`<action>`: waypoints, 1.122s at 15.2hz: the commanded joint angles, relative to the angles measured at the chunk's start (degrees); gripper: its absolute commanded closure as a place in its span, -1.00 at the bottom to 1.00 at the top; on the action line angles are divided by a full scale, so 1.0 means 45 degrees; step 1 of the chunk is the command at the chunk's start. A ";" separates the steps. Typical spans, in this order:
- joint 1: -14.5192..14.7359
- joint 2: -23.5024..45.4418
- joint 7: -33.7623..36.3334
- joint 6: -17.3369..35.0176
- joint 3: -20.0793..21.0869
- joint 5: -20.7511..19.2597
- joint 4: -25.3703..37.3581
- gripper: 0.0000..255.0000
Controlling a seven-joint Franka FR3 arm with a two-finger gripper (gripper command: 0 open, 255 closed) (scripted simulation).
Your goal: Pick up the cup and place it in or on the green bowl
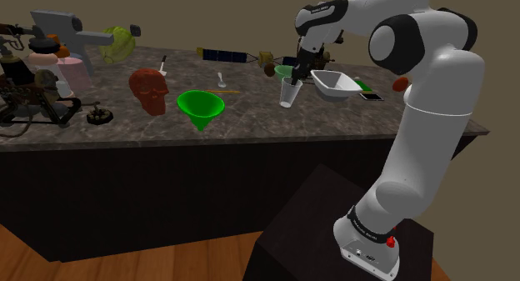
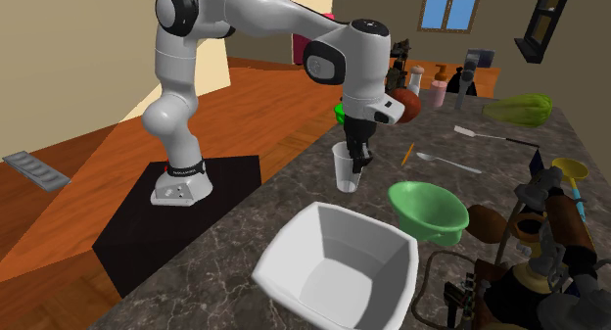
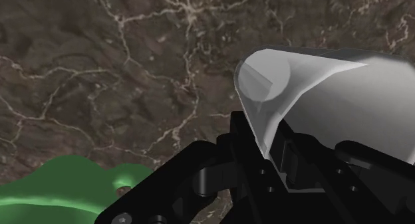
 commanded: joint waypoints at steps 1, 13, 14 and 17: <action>0.0001 0.0000 0.0000 0.0000 0.0001 0.0000 -0.0001 1.00; -0.0015 -0.0252 0.0273 -0.1061 -0.0076 -0.0218 0.0873 1.00; -0.0021 -0.0277 0.0308 -0.1218 -0.0084 -0.0241 0.1013 1.00; -0.0047 -0.0332 0.0409 -0.1696 -0.0108 -0.0299 0.1454 1.00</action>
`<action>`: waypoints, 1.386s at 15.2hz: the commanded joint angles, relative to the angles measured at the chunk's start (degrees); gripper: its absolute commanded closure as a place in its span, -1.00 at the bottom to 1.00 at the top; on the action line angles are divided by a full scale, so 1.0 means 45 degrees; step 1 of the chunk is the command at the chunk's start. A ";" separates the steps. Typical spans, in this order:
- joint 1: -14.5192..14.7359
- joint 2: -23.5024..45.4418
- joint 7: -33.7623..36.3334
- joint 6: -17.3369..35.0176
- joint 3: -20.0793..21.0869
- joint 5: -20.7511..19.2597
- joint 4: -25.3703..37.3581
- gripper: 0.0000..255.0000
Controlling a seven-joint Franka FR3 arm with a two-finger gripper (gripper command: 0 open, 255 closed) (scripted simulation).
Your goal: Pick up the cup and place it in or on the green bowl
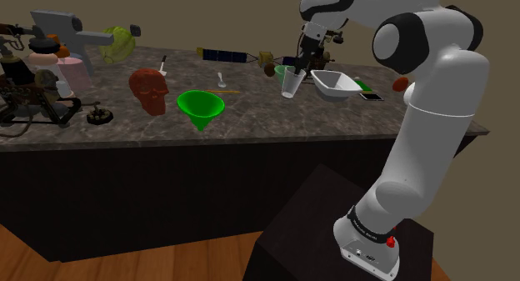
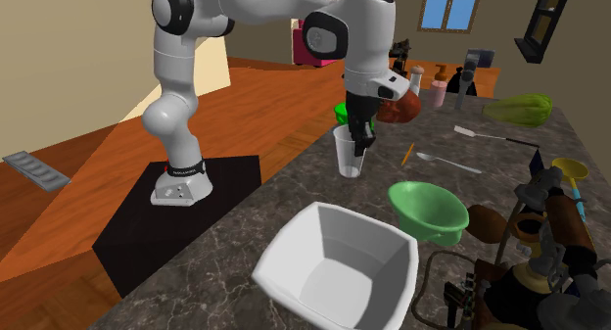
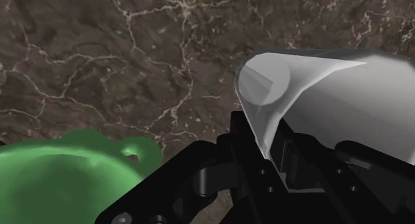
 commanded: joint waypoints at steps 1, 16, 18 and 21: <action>-0.0011 -0.0054 0.0081 -0.0340 -0.0016 -0.0046 0.0302 1.00; -0.0368 0.0195 0.0457 -0.2981 -0.0097 0.0009 0.3202 1.00; -0.0455 0.0301 0.0496 -0.3373 -0.0104 0.0063 0.3691 1.00; -0.0612 0.0500 0.0552 -0.3986 -0.0111 0.0171 0.4487 1.00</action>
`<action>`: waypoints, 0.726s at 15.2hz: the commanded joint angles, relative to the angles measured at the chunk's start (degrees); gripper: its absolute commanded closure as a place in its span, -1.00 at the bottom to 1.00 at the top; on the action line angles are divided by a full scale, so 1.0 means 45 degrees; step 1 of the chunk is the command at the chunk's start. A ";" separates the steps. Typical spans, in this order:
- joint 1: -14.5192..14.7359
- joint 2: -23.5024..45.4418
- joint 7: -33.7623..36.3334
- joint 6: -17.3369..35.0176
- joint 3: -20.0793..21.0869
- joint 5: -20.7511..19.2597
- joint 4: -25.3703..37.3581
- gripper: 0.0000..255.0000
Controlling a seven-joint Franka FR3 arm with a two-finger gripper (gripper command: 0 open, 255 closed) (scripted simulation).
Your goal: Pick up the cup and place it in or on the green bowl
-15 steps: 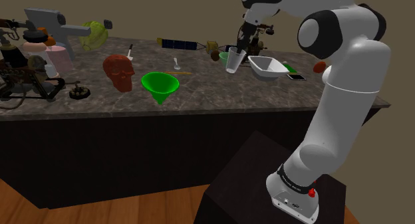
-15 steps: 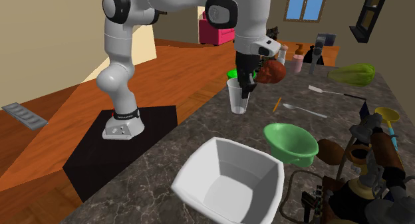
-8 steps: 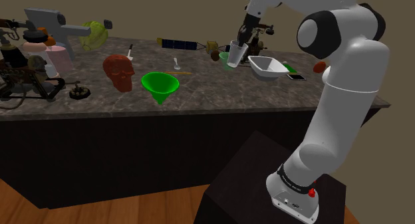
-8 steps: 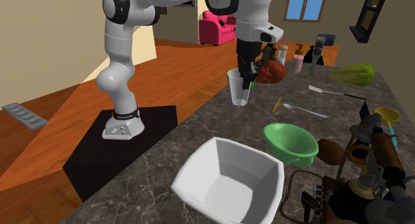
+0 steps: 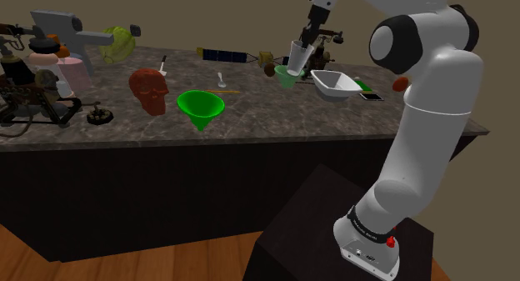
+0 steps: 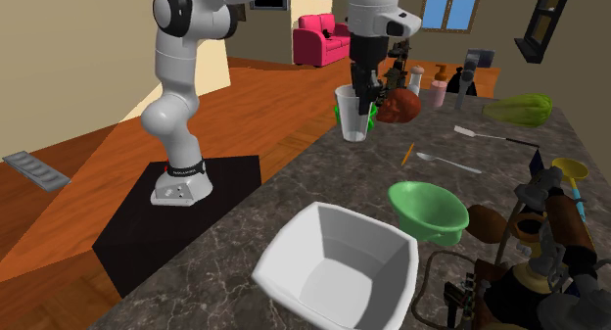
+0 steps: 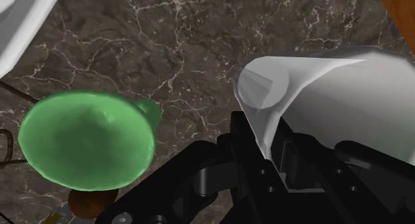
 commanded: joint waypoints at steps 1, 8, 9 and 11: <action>-0.0106 0.0138 0.0013 -0.0338 -0.0005 0.0075 0.0458 1.00; 0.1587 -0.0811 0.2099 0.0151 0.0613 -0.0460 -0.0465 1.00; 0.1799 -0.0883 0.2396 0.0192 0.0711 -0.0508 -0.0512 1.00; 0.2199 -0.0980 0.2985 0.0255 0.0915 -0.0585 -0.0547 1.00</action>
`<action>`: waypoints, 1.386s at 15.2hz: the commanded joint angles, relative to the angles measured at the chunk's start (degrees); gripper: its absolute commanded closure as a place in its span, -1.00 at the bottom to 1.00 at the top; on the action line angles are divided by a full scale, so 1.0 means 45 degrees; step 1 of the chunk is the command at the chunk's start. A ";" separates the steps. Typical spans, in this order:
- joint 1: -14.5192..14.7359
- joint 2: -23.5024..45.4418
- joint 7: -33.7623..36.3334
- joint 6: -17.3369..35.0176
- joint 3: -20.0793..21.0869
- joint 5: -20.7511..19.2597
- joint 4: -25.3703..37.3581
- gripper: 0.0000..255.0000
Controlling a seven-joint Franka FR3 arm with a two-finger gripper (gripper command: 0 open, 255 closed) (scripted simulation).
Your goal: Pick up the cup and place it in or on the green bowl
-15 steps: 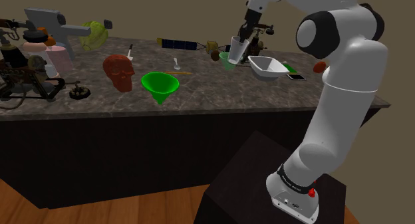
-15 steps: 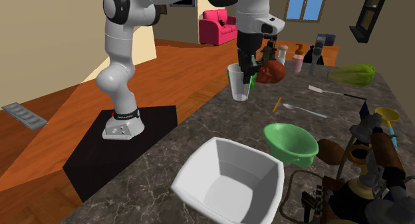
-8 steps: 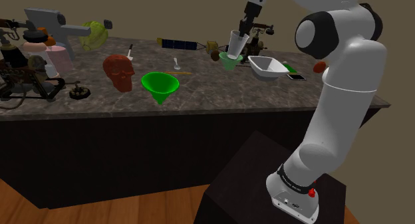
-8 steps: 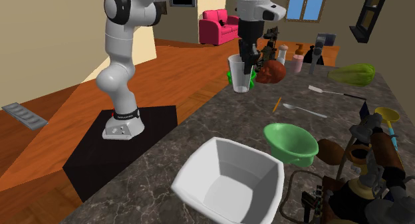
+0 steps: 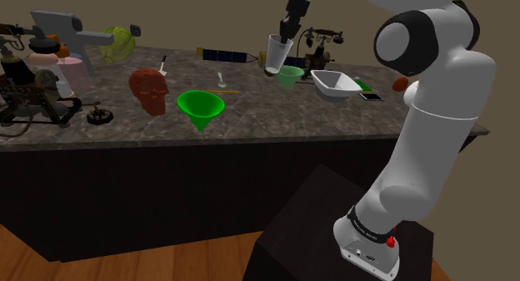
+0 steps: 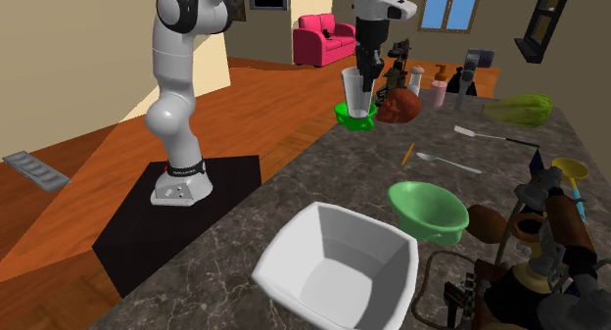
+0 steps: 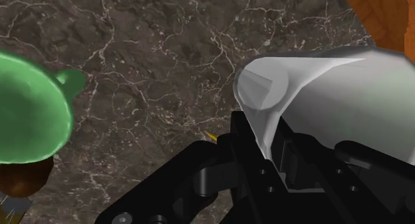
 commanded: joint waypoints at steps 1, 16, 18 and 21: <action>0.0457 -0.0205 0.0644 0.0119 0.0206 -0.0128 -0.0177 1.00; 0.2710 0.1388 0.4761 -0.0488 0.1648 0.0043 0.2721 1.00; 0.2901 0.1950 0.5289 -0.0779 0.1815 0.0153 0.3652 1.00; 0.3073 0.3101 0.6111 -0.1447 0.2068 0.0388 0.5595 1.00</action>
